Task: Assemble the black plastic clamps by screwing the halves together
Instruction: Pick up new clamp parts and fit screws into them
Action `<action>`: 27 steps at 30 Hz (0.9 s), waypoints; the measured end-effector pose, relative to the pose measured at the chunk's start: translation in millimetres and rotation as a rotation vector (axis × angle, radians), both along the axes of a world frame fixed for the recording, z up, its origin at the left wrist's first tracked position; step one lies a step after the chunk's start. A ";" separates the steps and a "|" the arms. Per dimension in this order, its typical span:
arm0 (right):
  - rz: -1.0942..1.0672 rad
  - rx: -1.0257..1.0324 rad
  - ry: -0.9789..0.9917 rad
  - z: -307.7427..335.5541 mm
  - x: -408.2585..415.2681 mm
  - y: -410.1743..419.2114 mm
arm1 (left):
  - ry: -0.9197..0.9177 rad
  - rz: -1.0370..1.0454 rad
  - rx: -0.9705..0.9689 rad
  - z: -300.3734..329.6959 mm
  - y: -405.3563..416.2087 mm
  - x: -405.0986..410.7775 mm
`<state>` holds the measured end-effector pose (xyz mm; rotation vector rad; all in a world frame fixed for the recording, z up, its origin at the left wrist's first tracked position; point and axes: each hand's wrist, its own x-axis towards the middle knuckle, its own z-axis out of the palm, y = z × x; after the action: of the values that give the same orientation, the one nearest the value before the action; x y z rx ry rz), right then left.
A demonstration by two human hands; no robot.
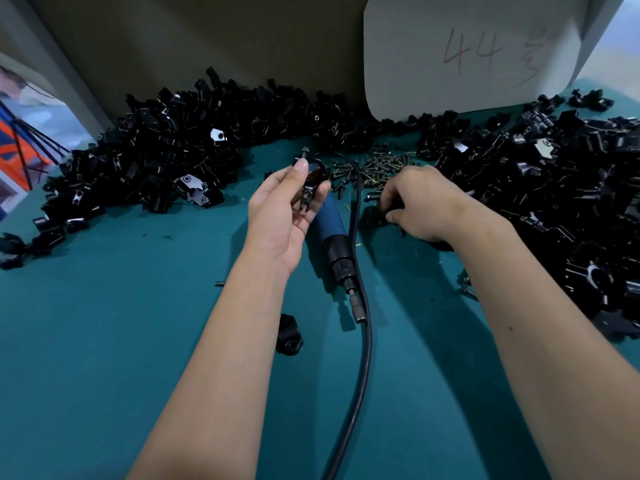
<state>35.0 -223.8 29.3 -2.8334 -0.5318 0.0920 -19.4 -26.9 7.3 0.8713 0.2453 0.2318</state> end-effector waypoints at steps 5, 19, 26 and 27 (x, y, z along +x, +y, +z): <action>0.034 -0.059 0.019 0.9 -0.3 -1.7 | -0.001 -0.025 0.021 0.7 5.2 -1.3; -0.040 0.084 -0.013 -1.0 -0.4 -2.5 | 0.007 -0.031 0.033 2.5 9.2 -2.3; -0.076 0.031 -0.028 -6.8 2.6 -3.3 | 0.022 -0.046 0.110 1.8 8.4 -5.1; -0.075 0.003 -0.018 -6.0 2.6 -2.3 | 0.023 -0.047 0.132 1.7 8.5 -5.4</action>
<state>37.6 -226.1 23.3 -2.8503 -0.4285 0.0517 -24.8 -18.4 9.1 1.0099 0.2323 0.1955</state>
